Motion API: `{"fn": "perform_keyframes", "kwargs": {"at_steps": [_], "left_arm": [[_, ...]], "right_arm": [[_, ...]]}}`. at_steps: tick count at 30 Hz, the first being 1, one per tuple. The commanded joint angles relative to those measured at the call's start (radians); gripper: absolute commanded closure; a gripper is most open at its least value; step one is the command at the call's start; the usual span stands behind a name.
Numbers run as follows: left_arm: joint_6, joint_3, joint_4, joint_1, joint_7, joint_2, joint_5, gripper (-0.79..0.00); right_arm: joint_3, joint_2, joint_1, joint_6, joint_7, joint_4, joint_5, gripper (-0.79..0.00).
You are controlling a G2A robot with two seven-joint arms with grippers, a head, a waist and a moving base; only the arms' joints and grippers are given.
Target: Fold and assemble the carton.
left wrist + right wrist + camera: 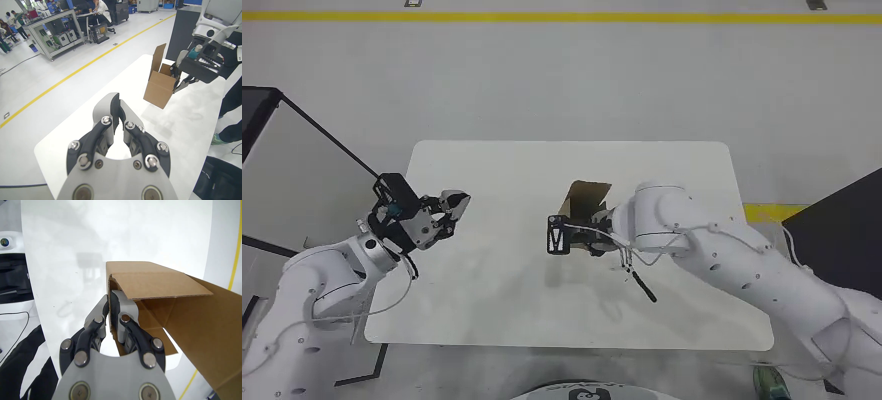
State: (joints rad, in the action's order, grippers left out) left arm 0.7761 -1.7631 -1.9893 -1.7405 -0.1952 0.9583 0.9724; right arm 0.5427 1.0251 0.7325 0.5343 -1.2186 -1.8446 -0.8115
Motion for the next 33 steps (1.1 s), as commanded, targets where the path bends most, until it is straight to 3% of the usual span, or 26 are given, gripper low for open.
{"fn": "perform_keyframes", "kwargs": {"at_steps": [1,10,19,27,33], "left_arm": [[0.025,0.001,0.002,0.011,-0.012,-0.002,-0.016,0.000],[0.019,0.000,0.005,0.011,-0.012,-0.002,-0.016,0.000],[-0.011,-0.017,0.161,0.045,0.069,0.000,-0.014,0.000],[0.009,-0.027,0.236,0.068,0.114,0.000,-0.006,0.000],[0.011,-0.021,0.245,0.069,0.128,0.001,0.006,-0.102]], "right_arm": [[0.001,0.002,-0.003,0.004,0.001,-0.001,0.005,0.000],[0.001,0.002,-0.003,0.004,0.001,-0.001,0.005,0.000],[-0.029,0.010,0.015,0.023,0.042,0.022,-0.056,0.000],[-0.114,0.063,-0.028,0.037,0.063,0.109,-0.104,0.000],[-0.174,0.116,-0.062,0.009,0.059,0.178,-0.114,0.000]]}}
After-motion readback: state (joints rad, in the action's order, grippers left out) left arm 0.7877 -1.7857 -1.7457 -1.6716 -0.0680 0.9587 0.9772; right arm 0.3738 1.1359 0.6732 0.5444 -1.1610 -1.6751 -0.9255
